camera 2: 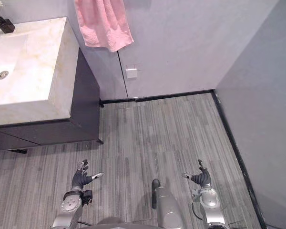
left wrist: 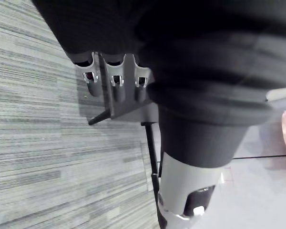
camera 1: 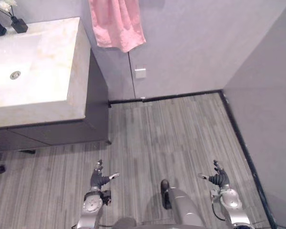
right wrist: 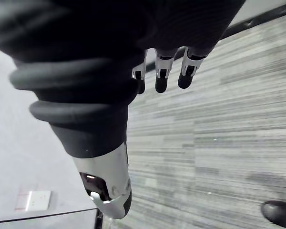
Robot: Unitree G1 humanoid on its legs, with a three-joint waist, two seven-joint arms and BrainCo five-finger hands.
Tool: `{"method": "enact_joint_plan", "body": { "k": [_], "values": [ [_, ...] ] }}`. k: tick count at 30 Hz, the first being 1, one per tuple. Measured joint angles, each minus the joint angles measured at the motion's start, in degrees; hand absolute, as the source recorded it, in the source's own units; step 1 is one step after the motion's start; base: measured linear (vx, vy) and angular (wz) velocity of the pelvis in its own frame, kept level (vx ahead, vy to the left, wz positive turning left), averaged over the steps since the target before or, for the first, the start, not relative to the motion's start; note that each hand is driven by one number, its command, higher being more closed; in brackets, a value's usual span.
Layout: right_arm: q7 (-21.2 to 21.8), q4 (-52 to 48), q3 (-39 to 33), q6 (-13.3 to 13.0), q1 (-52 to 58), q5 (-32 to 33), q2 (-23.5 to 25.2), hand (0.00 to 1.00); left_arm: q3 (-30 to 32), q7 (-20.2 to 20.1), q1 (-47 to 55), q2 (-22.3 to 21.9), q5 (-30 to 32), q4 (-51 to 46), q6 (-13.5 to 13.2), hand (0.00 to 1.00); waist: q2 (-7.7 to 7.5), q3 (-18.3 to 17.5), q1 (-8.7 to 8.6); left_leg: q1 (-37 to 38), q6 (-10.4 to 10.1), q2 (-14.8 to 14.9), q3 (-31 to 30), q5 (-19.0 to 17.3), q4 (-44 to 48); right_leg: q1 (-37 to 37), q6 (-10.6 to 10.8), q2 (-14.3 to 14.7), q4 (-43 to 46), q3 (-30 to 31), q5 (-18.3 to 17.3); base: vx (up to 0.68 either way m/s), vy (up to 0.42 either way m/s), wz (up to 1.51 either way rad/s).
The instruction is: Organize washtable
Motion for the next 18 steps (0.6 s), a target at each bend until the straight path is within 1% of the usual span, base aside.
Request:
{"method": "enact_joint_plan", "body": {
  "k": [1,2,3,4,5,6,7,8,9,10,11,12,13,14,15,16,17,18],
  "values": [
    [0.0,-0.8,0.0,-0.4,-0.1,0.2,0.8,0.0,0.0,-0.5,0.2,-0.2,-0.5,-0.1,0.0,0.0,-0.88,0.2,0.9,-3.7,0.7,0.6,0.8,-0.5,1.0,3.7,-0.2,-0.2,-2.9,0.7,-0.3,0.35,-0.066,-0.17],
    [-0.1,-1.3,-0.1,-0.5,-0.1,0.2,1.0,0.0,-0.1,-0.6,0.3,-0.2,-0.5,-0.1,0.0,0.0,-0.89,0.2,1.41,-5.7,0.9,0.4,1.2,-0.6,0.2,5.1,-0.3,-0.2,-4.3,1.3,-0.6,0.42,-0.037,-0.21],
    [0.0,-1.6,-0.2,-0.7,-0.6,0.2,1.2,0.0,-0.1,-0.6,0.2,-0.2,-0.5,-0.2,0.0,0.0,-0.81,0.2,1.99,-9.4,1.7,-0.4,1.3,-1.1,-4.3,7.5,0.3,-0.7,-6.7,2.0,-1.3,0.4,0.022,-0.24],
    [0.0,-0.9,-0.3,-0.7,-0.9,0.2,1.1,0.0,-0.2,-0.7,0.1,-0.2,-0.5,-0.2,0.1,0.0,-1.1,0.5,2.56,-11.8,1.6,-2.1,1.0,-1.3,-12.5,8.9,0.8,-1.6,-7.8,2.6,-1.8,0.39,0.051,-0.28],
    [0.0,-0.4,-0.5,-0.7,-1.6,0.2,1.2,0.0,-0.2,-0.7,-0.1,-0.2,-0.5,-0.2,0.1,0.0,-1.04,0.6,2.96,-12.5,1.5,-3.3,0.8,-1.3,-17.8,9.8,1.2,-2.3,-8.0,3.1,-2.3,0.4,0.098,-0.27],
    [0.0,1.1,-1.3,-0.7,-1.9,0.2,1.2,0.0,-0.2,-0.7,0.3,-0.4,-0.5,-0.2,0.1,0.0,-1.53,0.9,2.99,-12.9,0.1,-5.9,-0.3,0.1,-29.2,11.5,2.0,-3.5,-8.7,3.5,-3.2,0.42,0.142,-0.29],
    [-0.3,2.3,-1.8,-0.7,-1.8,0.1,0.9,0.0,-0.3,-0.6,0.7,-0.6,-0.5,-0.3,0.1,0.0,-0.78,0.5,3.05,-12.8,-1.8,-7.2,-1.5,2.9,-39.7,12.9,3.0,-3.7,-9.1,4.1,-4.6,0.51,0.21,-0.31],
    [-0.3,2.8,-1.9,-0.6,-1.7,0.1,0.6,0.0,-0.3,-0.6,1.0,-0.6,-0.5,-0.4,0.1,0.0,0.19,0.1,3.09,-12.8,-1.6,-7.4,-2.0,4.6,-43.2,13.4,3.6,-3.4,-9.3,4.6,-5.7,0.53,0.284,-0.48],
    [-0.4,3.8,-1.7,-0.2,-1.5,0.0,0.6,0.0,-0.1,-0.6,1.4,-0.3,-0.5,-0.2,0.2,0.0,0.6,-0.4,3.13,-13.0,1.7,-7.7,-2.1,10.8,-41.1,14.7,4.8,-3.8,-8.4,5.8,-8.6,0.47,0.277,-0.47],
    [-0.6,4.4,-1.4,0.3,-1.3,-0.3,1.2,0.0,0.0,-0.6,1.8,0.0,-0.5,-0.2,0.4,0.0,-1.12,-1.2,3.31,-13.4,3.7,-9.3,-1.4,8.8,-38.8,14.2,5.4,-5.8,-5.3,6.4,-10.6,0.52,0.251,-0.33],
    [-1.1,4.6,-1.4,0.4,-0.9,-0.8,1.2,0.0,-0.4,-0.6,0.9,-0.4,-0.5,-0.2,0.5,0.0,-1.67,-1.6,3.08,-13.0,5.3,-10.7,-0.6,7.4,-38.6,11.5,5.8,-7.4,0.6,6.7,-10.8,0.53,0.223,-0.11],
    [-1.0,4.7,-1.4,0.6,-0.7,-1.1,1.3,0.0,-0.6,-0.6,1.0,-0.4,-0.5,-0.6,0.4,0.0,-1.9,-1.6,3.02,-12.3,5.2,-11.1,0.1,6.7,-39.0,9.8,6.2,-7.9,4.8,7.0,-10.6,0.52,0.214,-0.04],
    [-1.0,4.7,-1.4,0.6,-0.6,-1.2,1.4,0.0,-0.6,-0.6,1.0,-0.4,-0.5,-0.7,0.4,0.0,-2.1,-1.6,3.01,-11.1,5.9,-11.7,0.4,6.1,-39.3,8.2,7.0,-8.4,9.2,7.3,-10.1,0.5,0.245,-0.11],
    [-1.0,4.7,-1.4,0.7,-0.1,-1.2,1.9,0.0,-0.6,-0.6,1.2,0.0,-0.5,-0.5,0.5,0.0,-2.65,-1.5,2.89,-7.6,6.8,-13.2,0.6,4.7,-40.7,5.1,11.3,-9.5,20.0,8.1,-7.2,0.48,0.218,-0.04],
    [-1.0,4.7,-1.3,0.7,0.6,-1.2,2.2,0.0,-0.6,-0.5,1.3,0.4,-0.5,-0.5,0.5,0.0,-2.79,-1.5,2.77,-3.4,7.5,-14.1,0.6,3.5,-42.0,2.0,13.2,-10.1,30.2,8.8,-5.7,0.49,0.209,-0.02],
    [-1.0,4.7,-1.2,0.7,0.8,-1.2,2.4,0.0,-0.7,-0.5,1.3,0.5,-0.5,-0.6,0.5,0.0,-2.78,-1.5,2.87,-1.3,7.8,-14.5,0.5,2.8,-42.6,0.6,12.4,-9.9,34.3,8.7,-6.1,0.57,0.196,0.15],
    [-1.0,4.7,-0.2,0.7,1.1,-1.2,2.5,0.0,-1.3,-0.5,1.2,1.0,-0.9,-0.6,0.6,0.0,-2.58,-1.7,2.56,3.3,8.3,-14.9,-0.7,1.8,-44.3,-2.7,9.9,-9.6,39.7,7.2,-8.1,0.47,0.139,0.28],
    [-1.0,4.6,0.0,0.6,1.2,-1.2,2.6,0.0,-1.6,-0.5,0.8,0.9,-1.0,-0.6,0.5,0.0,-2.42,-1.8,1.84,5.4,8.6,-14.9,-1.6,1.4,-45.3,-5.2,9.1,-9.2,40.2,5.4,-9.4,0.45,0.109,0.39]
  ]
}}
